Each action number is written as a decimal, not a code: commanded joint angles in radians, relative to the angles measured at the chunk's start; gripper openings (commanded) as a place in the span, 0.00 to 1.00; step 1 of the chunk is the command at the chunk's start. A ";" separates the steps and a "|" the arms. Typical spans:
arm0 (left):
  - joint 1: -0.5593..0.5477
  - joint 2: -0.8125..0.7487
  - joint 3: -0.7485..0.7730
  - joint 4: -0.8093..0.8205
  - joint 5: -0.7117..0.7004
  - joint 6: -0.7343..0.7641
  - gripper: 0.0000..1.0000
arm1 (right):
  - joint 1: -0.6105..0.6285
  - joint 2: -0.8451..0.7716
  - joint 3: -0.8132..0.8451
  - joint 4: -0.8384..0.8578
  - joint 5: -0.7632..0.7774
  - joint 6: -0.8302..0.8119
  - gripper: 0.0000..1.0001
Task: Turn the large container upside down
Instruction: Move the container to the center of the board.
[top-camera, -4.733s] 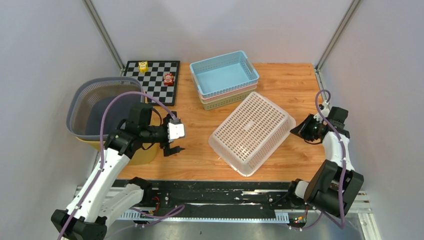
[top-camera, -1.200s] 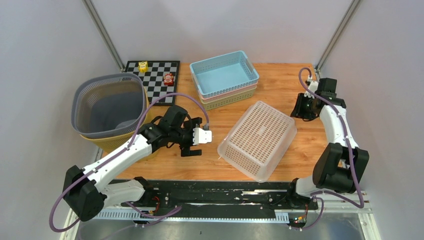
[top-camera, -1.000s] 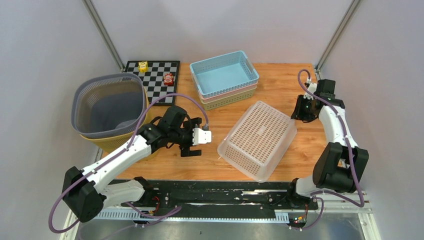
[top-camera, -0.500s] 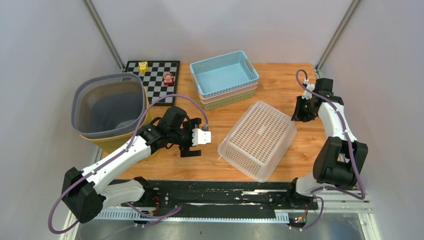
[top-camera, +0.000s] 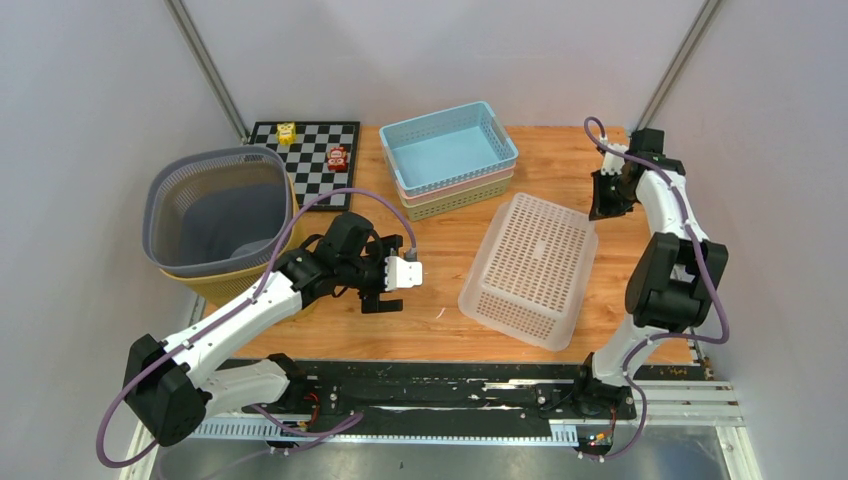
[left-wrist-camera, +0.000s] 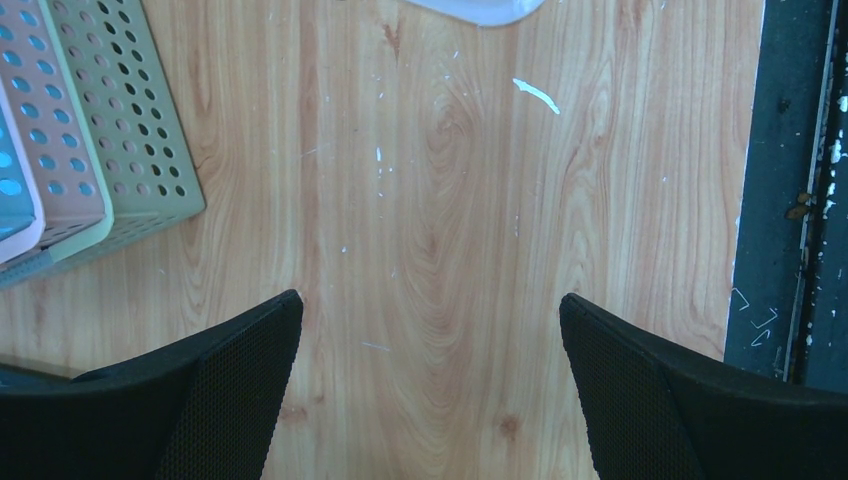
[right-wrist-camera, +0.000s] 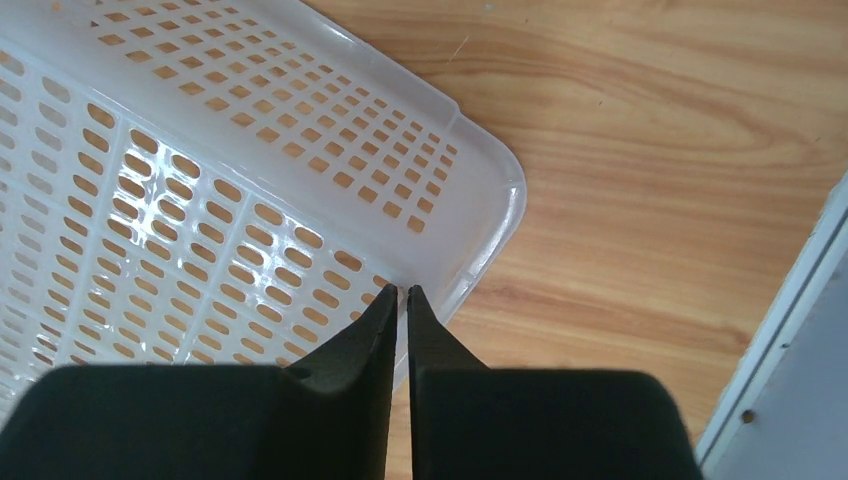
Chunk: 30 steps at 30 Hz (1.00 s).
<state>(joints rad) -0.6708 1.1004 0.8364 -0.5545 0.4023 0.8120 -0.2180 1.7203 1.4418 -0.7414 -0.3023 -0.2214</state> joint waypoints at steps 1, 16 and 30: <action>-0.007 -0.020 -0.016 0.013 0.001 -0.004 1.00 | 0.012 0.083 0.086 -0.074 0.059 -0.159 0.08; -0.007 -0.019 -0.016 0.013 -0.005 -0.005 1.00 | 0.012 0.173 0.216 -0.085 0.184 -0.542 0.04; -0.007 -0.017 -0.012 0.012 -0.003 -0.005 1.00 | 0.072 -0.011 0.257 -0.103 0.134 -0.500 0.55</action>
<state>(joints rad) -0.6708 1.0939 0.8352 -0.5545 0.3969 0.8116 -0.2066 1.8446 1.6905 -0.8021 -0.1154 -0.7631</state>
